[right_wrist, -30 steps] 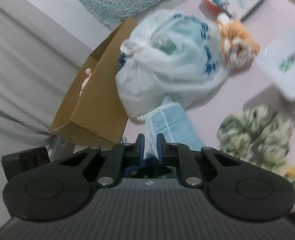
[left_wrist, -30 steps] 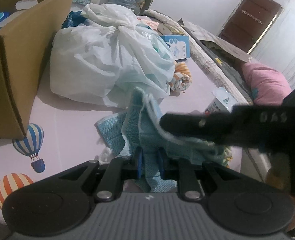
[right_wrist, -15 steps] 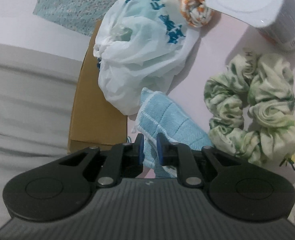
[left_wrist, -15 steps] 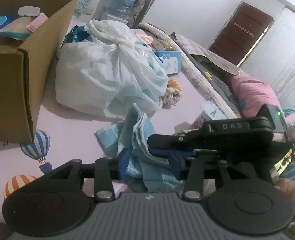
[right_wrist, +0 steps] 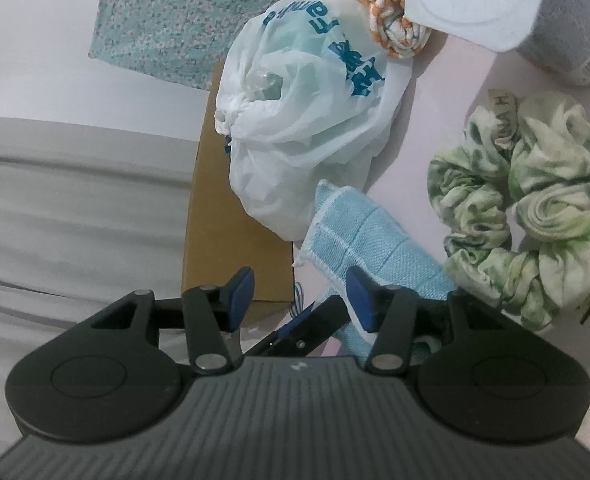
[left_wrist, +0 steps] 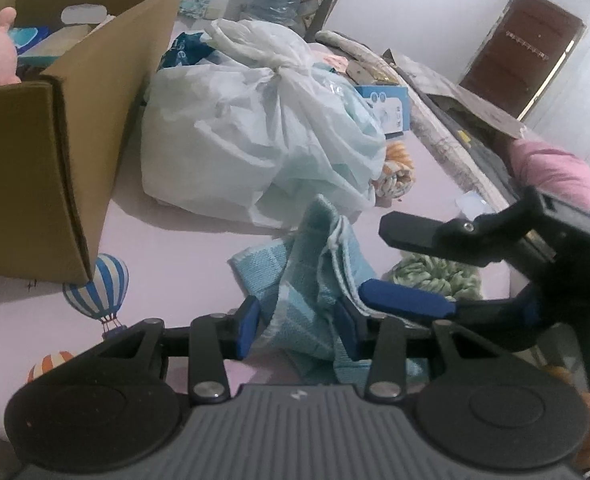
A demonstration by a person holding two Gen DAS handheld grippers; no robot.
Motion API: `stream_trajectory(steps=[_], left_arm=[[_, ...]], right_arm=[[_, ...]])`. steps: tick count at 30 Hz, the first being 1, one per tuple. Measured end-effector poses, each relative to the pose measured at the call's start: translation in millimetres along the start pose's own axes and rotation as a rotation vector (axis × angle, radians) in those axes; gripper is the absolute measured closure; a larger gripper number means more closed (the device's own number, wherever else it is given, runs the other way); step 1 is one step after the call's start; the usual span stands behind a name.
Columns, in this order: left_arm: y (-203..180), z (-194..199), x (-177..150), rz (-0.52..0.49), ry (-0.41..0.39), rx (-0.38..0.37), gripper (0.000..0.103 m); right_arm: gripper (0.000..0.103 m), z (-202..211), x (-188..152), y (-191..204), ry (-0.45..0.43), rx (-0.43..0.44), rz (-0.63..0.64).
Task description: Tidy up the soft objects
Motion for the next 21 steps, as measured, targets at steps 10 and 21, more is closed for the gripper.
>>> stream_trajectory(steps=[10, 21], left_arm=[[8.0, 11.9, 7.6, 0.073, -0.050, -0.072, 0.049], [5.9, 1.9, 4.6, 0.055, -0.024, -0.051, 0.044]], right_arm=[[0.048, 5.2, -7.3, -6.7, -0.005, 0.065, -0.073], [0.047, 0.9, -13.1, -9.5, -0.032, 0.126, -0.123]])
Point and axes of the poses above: each gripper's, at about its wrist camera, not at the fingertips, and z roughly against the way its jaws point, y to its left, x to its top, the point moved 9 cm from there along -z, roughly the way its jaws point, and after that the axes turned 8 degrees about y, right-handed, at the moved point
